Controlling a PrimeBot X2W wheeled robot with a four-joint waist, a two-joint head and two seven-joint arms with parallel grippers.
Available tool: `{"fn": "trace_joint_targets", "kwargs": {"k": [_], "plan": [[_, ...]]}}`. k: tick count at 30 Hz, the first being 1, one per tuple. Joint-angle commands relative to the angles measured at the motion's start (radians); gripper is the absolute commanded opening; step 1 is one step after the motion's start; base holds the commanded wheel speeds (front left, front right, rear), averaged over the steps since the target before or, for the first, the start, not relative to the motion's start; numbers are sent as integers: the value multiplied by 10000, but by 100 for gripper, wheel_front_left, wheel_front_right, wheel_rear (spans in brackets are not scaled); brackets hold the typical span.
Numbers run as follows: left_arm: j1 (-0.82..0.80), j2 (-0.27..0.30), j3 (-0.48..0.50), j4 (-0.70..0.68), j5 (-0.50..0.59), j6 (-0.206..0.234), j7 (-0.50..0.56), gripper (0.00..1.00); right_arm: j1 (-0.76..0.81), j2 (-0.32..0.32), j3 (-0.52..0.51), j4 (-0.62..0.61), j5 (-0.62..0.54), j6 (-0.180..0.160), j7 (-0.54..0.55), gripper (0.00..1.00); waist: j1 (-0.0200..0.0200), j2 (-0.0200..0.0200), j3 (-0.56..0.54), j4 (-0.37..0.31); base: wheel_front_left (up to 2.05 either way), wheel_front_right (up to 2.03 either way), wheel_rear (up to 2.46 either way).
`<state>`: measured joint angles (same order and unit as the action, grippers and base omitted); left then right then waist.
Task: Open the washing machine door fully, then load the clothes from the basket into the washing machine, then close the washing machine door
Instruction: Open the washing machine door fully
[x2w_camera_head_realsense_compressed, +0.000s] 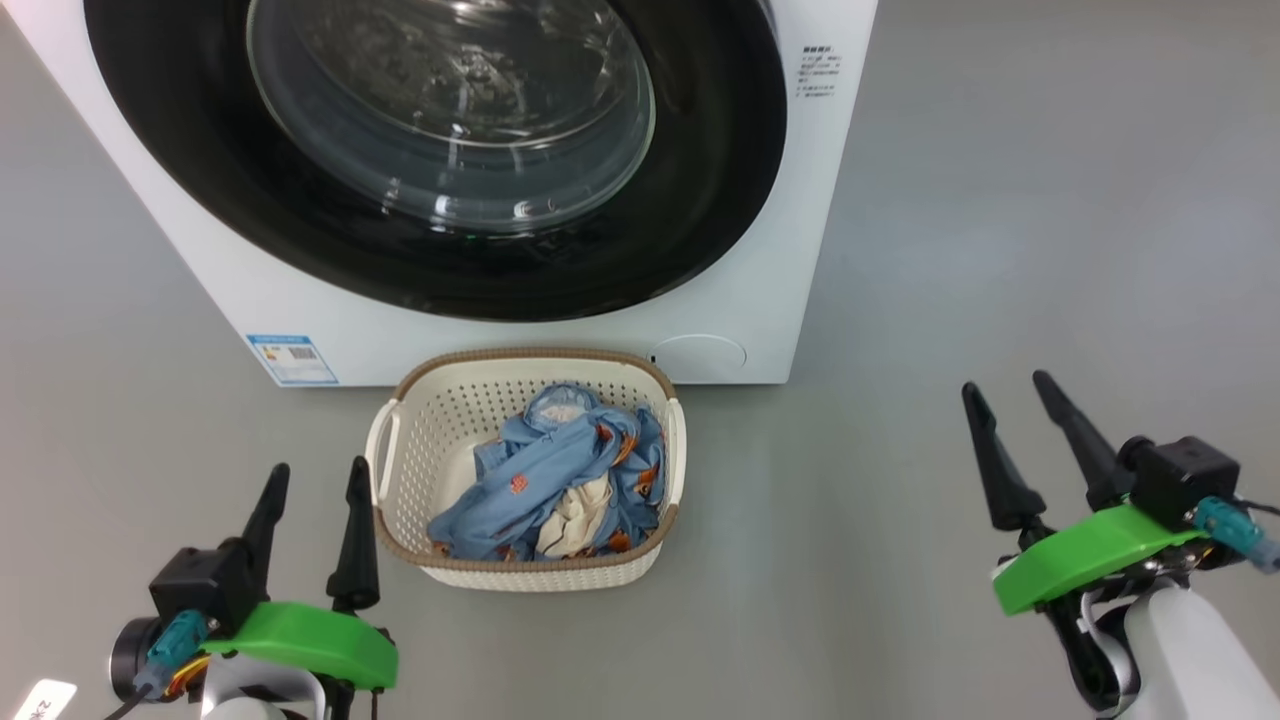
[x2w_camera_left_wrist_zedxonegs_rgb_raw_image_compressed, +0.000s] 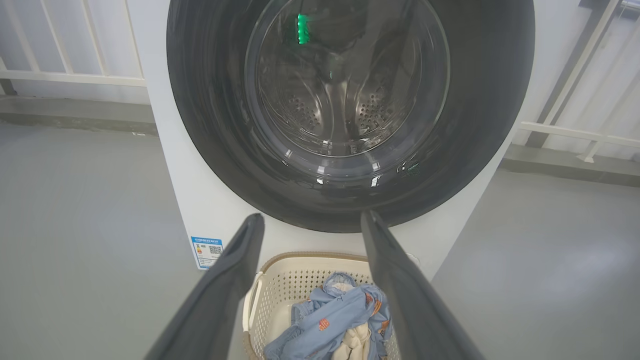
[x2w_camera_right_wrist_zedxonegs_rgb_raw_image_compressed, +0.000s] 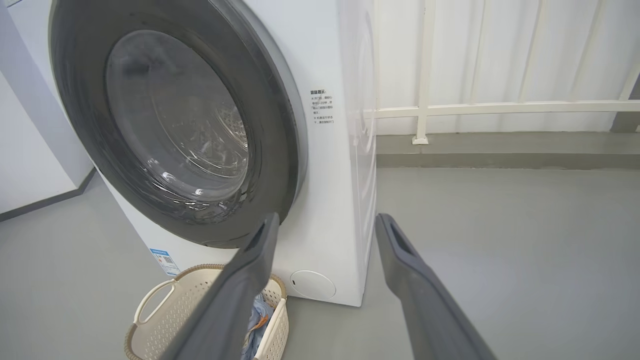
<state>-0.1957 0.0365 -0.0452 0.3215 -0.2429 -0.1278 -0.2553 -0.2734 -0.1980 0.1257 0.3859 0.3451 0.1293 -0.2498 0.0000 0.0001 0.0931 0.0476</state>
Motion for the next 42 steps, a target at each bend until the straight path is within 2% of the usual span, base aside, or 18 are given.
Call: {"fn": "trace_joint_targets", "kwargs": {"k": [1, 14, 15, 16, 17, 18, 25, 28, 31, 42], "plan": [[-462, 137, 288, -354, -47, -11, -65, 100, -386, -137, 55, -232, 159, 14, -120, 100, 0, -1, 259, 97, 0, 0, 0], [-826, 137, 230, -951, -130, -22, -65, 100, -1579, -703, -248, -60, 960, 14, -120, 100, 0, -1, 1367, 499, 0, 0, 0], [-871, 137, 231, -1001, -137, -22, -65, 100, -1692, -759, -272, -52, 1043, 14, -120, 83, 0, -1, 1470, 540, 0, 0, 0], [-947, 137, 232, -1098, -141, -23, -65, 100, -1932, -868, -336, -46, 1264, 14, -120, 20, 0, -1, 1685, 621, 0, 0, 0], [-947, 137, 232, -1098, -141, -23, -65, 100, -1932, -868, -336, -46, 1264, 14, -120, 20, 0, -1, 1685, 621, 0, 0, 0], [-975, 137, 231, -1138, -144, -23, -65, 100, -2057, -915, -369, -53, 1410, 14, -120, 0, 0, -1, 1797, 660, 0, 0, 0], [-1204, 137, 181, -1310, -230, -24, -65, 100, -2994, -1260, -364, -31, 3115, 14, -93, 0, 0, -1, 2592, 926, 0, 0, 0], [-1337, 137, 184, -1401, -267, -24, -65, 100, -3547, -1679, -255, 7, 3673, 14, 92, 0, 0, -1, 2928, 1024, 0, 0, 0], [-1491, 137, 216, -1616, -397, -25, -65, 100, -4153, -1834, -216, -85, 4604, 14, 347, 0, 0, -1, 3227, 1094, 0, 0, 0], [-1756, 137, 87, -1819, -627, 12, -65, 100, -6015, -2387, -58, 112, 9092, 14, 3026, 0, 0, -1, 3925, 1423, 0, 0, 0]]}}
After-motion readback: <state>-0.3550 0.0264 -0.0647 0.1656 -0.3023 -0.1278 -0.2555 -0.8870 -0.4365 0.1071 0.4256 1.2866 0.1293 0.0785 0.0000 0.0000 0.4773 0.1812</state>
